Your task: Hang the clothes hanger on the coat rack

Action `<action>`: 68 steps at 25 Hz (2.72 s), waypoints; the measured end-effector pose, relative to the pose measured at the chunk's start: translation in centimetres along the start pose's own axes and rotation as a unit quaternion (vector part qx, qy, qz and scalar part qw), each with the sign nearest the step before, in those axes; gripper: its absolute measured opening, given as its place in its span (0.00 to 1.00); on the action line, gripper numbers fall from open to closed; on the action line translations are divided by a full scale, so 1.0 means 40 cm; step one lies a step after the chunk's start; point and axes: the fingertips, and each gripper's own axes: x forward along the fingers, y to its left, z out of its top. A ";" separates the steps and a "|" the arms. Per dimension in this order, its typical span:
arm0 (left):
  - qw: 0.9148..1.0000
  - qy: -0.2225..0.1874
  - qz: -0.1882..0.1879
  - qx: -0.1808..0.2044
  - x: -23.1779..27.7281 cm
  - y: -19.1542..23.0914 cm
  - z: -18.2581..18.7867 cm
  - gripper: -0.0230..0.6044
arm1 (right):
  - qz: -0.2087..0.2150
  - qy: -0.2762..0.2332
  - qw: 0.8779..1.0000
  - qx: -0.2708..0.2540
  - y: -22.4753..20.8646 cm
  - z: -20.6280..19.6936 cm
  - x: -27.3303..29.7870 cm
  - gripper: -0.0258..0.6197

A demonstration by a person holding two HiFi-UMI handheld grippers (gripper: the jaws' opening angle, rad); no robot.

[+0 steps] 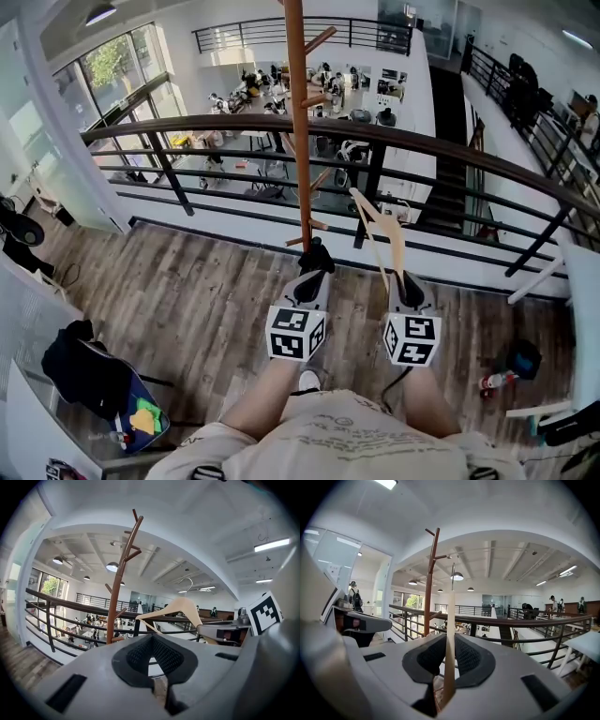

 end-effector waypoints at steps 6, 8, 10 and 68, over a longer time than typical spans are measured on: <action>1.000 0.004 0.001 0.000 0.065 0.096 0.001 0.04 | 0.000 0.008 1.000 -0.005 0.029 -0.015 0.106 0.12; 1.000 0.005 0.001 0.000 0.084 0.128 0.004 0.04 | -0.002 0.013 1.000 -0.006 0.038 -0.021 0.140 0.12; 1.000 0.004 0.000 0.000 0.107 0.156 0.016 0.04 | -0.004 0.016 1.000 -0.008 0.044 -0.018 0.174 0.12; 0.989 0.021 0.142 -0.044 0.361 0.375 0.082 0.04 | 0.177 0.061 0.979 -0.077 0.088 -0.033 0.629 0.12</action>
